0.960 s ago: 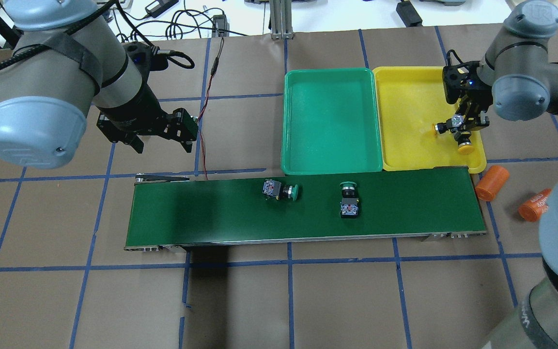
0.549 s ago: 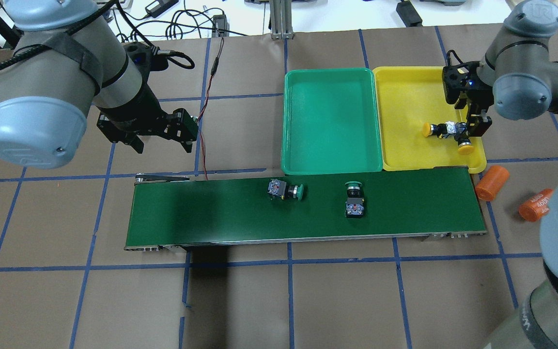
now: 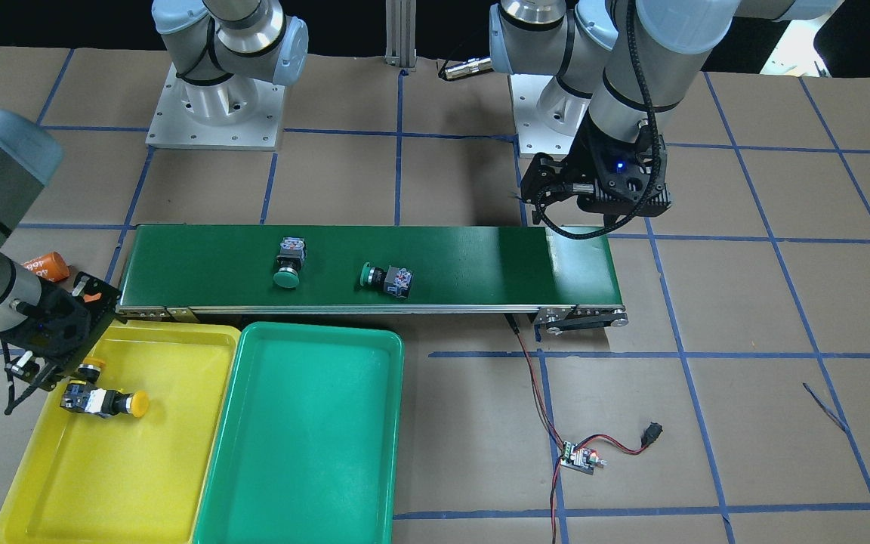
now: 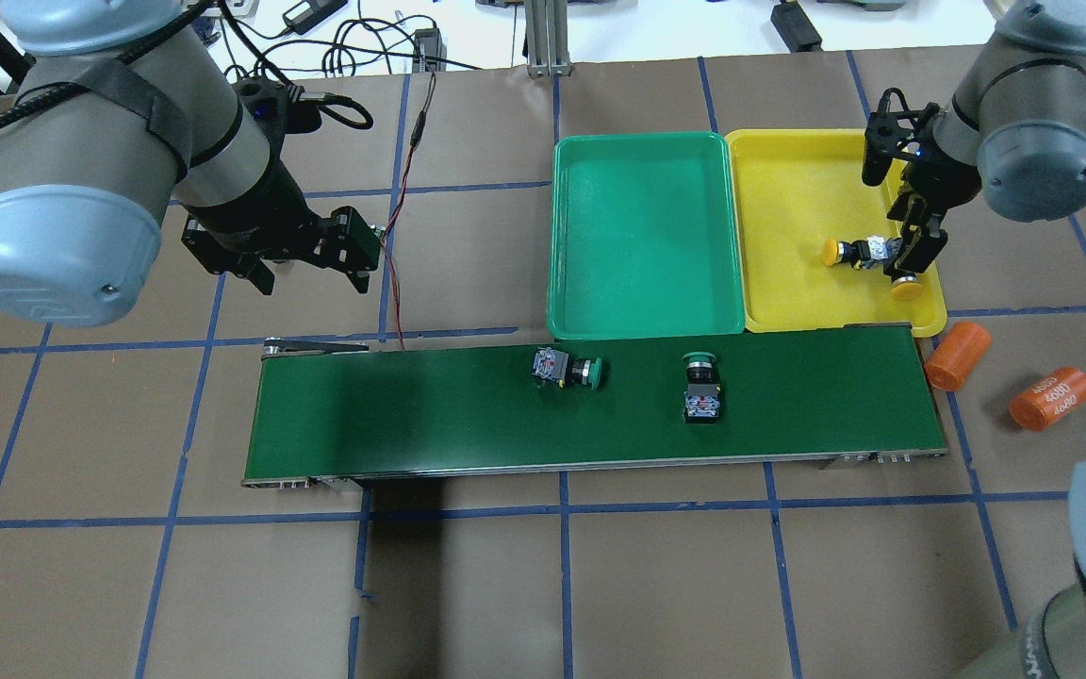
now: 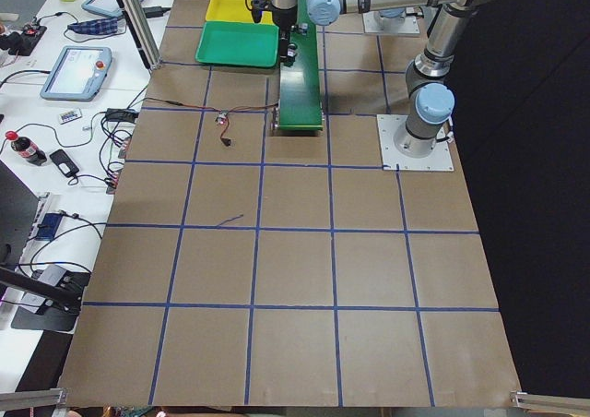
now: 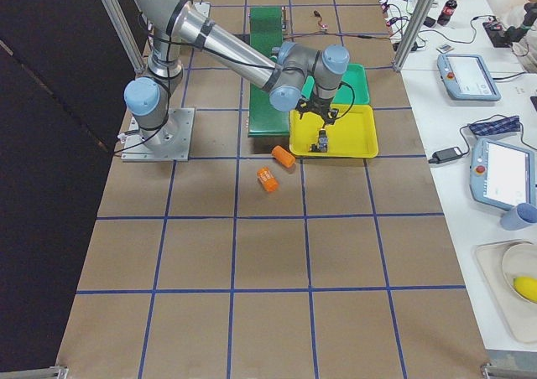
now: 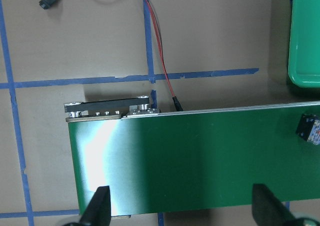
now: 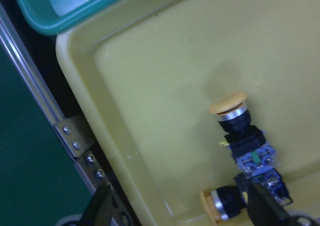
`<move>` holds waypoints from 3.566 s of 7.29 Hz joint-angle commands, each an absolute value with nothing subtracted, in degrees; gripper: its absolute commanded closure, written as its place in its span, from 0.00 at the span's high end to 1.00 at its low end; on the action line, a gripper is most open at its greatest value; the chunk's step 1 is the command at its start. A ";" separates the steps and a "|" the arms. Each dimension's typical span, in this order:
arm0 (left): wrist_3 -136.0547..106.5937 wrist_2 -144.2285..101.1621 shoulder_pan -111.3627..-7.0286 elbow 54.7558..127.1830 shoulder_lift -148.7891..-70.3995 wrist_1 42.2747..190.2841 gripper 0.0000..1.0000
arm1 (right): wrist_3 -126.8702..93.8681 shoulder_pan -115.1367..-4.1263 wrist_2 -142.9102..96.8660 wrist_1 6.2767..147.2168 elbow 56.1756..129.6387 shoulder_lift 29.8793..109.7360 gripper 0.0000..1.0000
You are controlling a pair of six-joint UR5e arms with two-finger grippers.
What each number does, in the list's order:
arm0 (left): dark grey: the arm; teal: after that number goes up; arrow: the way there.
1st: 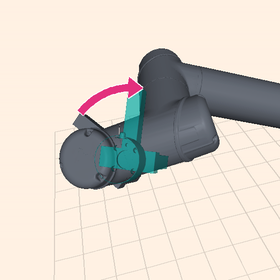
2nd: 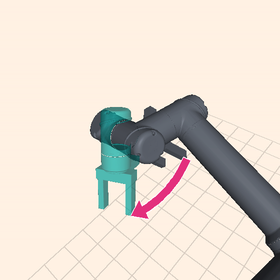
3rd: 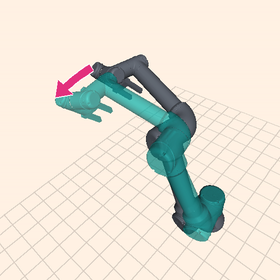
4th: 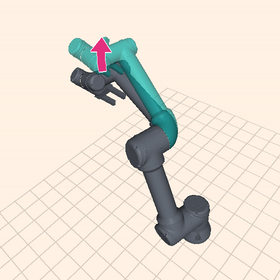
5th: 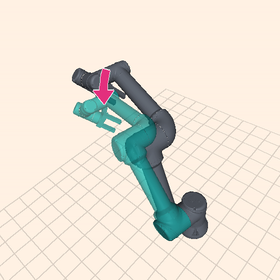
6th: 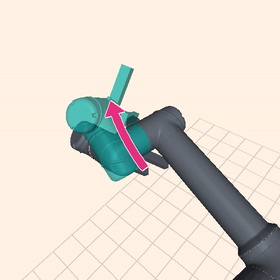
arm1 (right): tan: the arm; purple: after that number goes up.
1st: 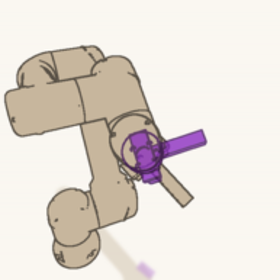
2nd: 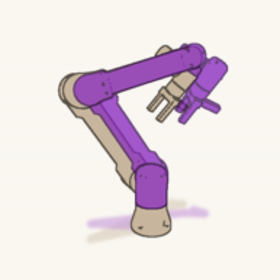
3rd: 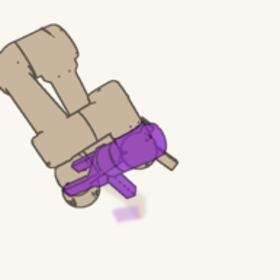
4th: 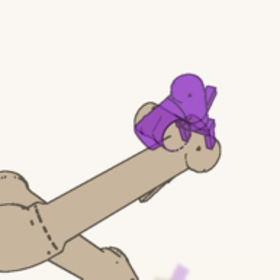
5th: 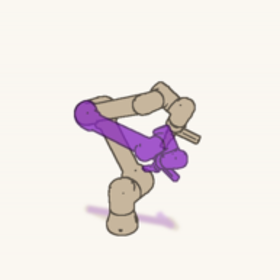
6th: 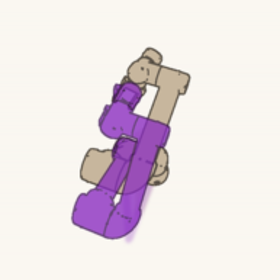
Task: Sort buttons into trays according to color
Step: 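Lower the button into the yellow tray and open the right gripper, then move the right gripper to a green-capped button on the belt and grasp it, then carry the green button into the green tray and release it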
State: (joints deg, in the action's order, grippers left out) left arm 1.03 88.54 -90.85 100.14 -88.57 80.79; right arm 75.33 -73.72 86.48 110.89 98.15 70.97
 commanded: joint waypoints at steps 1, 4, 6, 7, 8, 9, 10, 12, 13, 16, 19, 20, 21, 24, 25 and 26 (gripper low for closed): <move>3.41 88.59 -88.52 100.20 -86.32 84.18 1.00 | 60.52 -74.97 84.64 109.68 103.51 76.35 0.96; 4.92 88.51 -87.19 100.20 -85.96 83.85 1.00 | 47.40 -80.93 84.90 110.91 108.80 81.02 0.96; 4.92 88.51 -87.01 100.20 -85.96 83.76 1.00 | 40.65 -84.71 85.25 110.83 109.42 81.56 0.95; 4.92 88.51 -87.01 100.20 -86.04 83.76 1.00 | 36.34 -86.03 85.60 110.92 110.03 81.56 0.95; 4.92 88.51 -87.01 100.20 -86.04 83.67 1.00 | 31.51 -87.18 85.87 111.00 110.04 81.56 0.95; 4.92 88.42 -87.01 100.20 -86.04 83.67 1.00 | 28.94 -88.75 85.96 111.27 110.21 81.56 0.95; 4.92 88.42 -87.01 100.28 -86.04 83.67 1.00 | 28.31 -89.03 85.96 111.44 111.69 81.39 0.94; 4.92 88.51 -87.01 100.20 -86.04 83.67 1.00 | 28.21 -89.03 85.96 119.75 118.53 81.74 0.93; 4.92 88.51 -87.01 100.20 -86.04 83.67 1.00 | 28.21 -89.12 88.05 121.36 120.30 82.43 0.91; 4.92 88.51 -87.01 100.28 -86.04 83.67 1.00 | 29.09 -89.47 88.42 121.20 120.15 83.14 0.30; 5.01 88.51 -87.01 100.28 -86.04 83.76 1.00 | 29.62 -89.47 87.89 120.94 114.91 82.54 0.22; 5.01 88.51 -87.01 100.28 -86.04 83.67 1.00 | 29.53 -89.56 87.37 120.59 111.22 81.83 0.23; 5.01 88.51 -87.01 100.28 -86.04 83.67 1.00 | 29.62 -90.26 87.19 120.41 106.92 79.82 0.23; 5.01 88.42 -87.01 100.28 -86.04 83.67 1.00 | 29.97 -93.34 83.00 121.20 95.39 73.33 0.26; 5.01 88.42 -87.01 100.28 -86.04 83.67 1.00 | 30.49 -93.25 83.40 121.20 95.27 73.13 0.62; 5.01 88.42 -87.01 100.28 -86.04 83.67 1.00 | 30.24 -93.16 83.76 121.20 95.27 72.95 0.88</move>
